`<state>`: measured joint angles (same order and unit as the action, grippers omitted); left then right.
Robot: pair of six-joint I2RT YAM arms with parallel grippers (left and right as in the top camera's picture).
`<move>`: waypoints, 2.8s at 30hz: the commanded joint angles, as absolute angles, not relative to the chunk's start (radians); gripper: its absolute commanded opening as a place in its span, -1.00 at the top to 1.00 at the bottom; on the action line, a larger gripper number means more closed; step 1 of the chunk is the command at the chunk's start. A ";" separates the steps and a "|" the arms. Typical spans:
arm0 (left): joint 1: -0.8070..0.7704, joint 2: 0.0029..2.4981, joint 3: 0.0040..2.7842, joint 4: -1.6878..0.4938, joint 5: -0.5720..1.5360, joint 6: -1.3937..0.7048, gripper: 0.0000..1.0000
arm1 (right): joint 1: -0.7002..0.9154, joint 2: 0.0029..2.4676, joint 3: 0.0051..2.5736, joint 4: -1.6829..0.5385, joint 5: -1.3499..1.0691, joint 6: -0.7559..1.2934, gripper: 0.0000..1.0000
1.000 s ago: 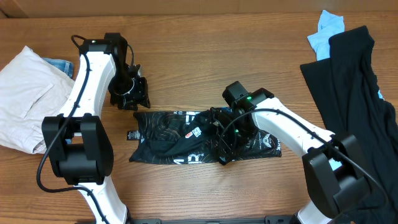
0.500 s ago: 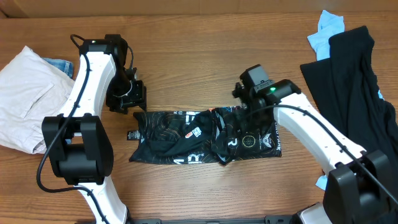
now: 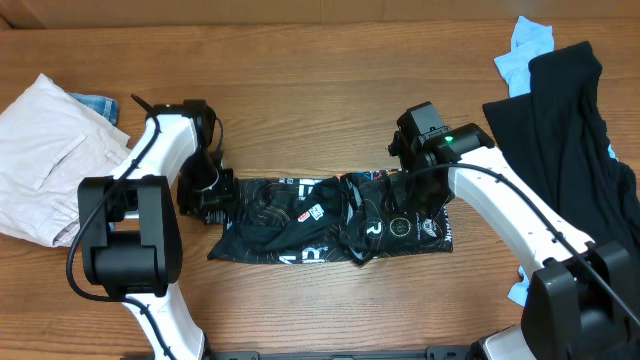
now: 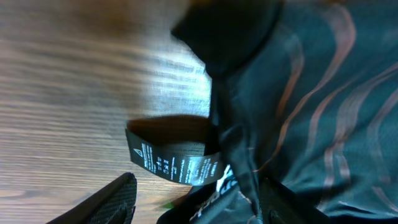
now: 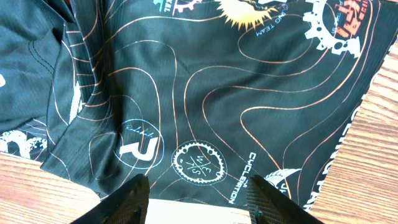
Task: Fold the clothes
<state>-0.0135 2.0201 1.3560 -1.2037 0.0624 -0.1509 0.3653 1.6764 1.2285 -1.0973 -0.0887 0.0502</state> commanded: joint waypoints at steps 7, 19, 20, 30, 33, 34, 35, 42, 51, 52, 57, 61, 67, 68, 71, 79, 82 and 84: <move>-0.033 2.014 1.170 -0.997 0.250 -0.157 -0.39 | 0.361 1.656 1.251 -1.097 -0.080 0.058 -0.10; -0.033 2.011 1.146 -0.967 0.309 -0.099 -0.29 | 0.361 1.656 1.251 -1.098 -0.080 0.058 -0.10; -0.023 2.001 1.149 -0.976 0.316 -0.081 -0.25 | 0.361 1.656 1.251 -1.098 -0.080 0.057 -0.10; 0.048 1.855 1.143 -0.976 0.341 -0.025 -0.40 | 0.361 1.656 1.251 -1.084 -0.079 0.056 -0.18; 0.037 1.861 1.115 -0.964 0.319 -0.018 -0.40 | 0.361 1.656 1.251 -1.084 -0.079 0.053 -0.18; 0.037 1.861 1.110 -0.962 0.307 -0.019 -0.40 | 0.361 1.656 1.251 -1.084 -0.079 0.053 -0.18; 0.037 1.861 1.108 -0.959 0.307 -0.018 -0.40 | 0.361 1.656 1.251 -1.084 -0.079 0.053 -0.18; 0.037 1.861 1.107 -0.943 0.315 0.006 -0.41 | 0.361 1.656 1.251 -1.083 -0.079 0.053 -0.18; 0.022 1.861 0.971 -0.802 0.424 0.031 -0.23 | 0.361 1.656 1.251 -1.079 -0.080 0.053 -0.18; 0.019 1.861 0.961 -0.799 0.426 0.031 -0.18 | 0.361 1.656 1.251 -1.079 -0.080 0.053 -0.19; 0.018 1.861 0.936 -0.795 0.426 0.031 0.20 | 0.361 1.656 1.251 -1.079 -0.080 0.053 -0.19; 0.021 1.860 0.938 -0.794 0.406 0.031 0.78 | 0.361 1.656 1.251 -1.080 -0.080 0.053 -0.19; 0.110 1.860 1.044 -0.891 0.300 0.019 0.92 | 0.360 1.656 1.251 -1.075 -0.080 0.054 -0.18; 0.142 1.860 1.084 -0.917 0.284 0.019 0.92 | 0.358 1.656 1.251 -1.073 -0.079 0.057 -0.18; 0.244 1.860 1.216 -0.980 0.265 0.019 0.92 | 0.347 1.656 1.252 -1.063 -0.080 0.081 -0.17; 0.412 1.860 1.567 -1.060 0.266 -0.009 0.92 | 0.287 1.656 1.252 -1.057 -0.080 0.091 -0.18; 0.403 1.860 1.668 -1.132 0.338 -0.015 0.92 | 0.265 1.656 1.252 -1.056 -0.080 0.091 -0.18; 0.371 1.860 1.689 -1.177 0.378 -0.015 0.92 | 0.259 1.656 1.252 -1.056 -0.080 0.091 -0.18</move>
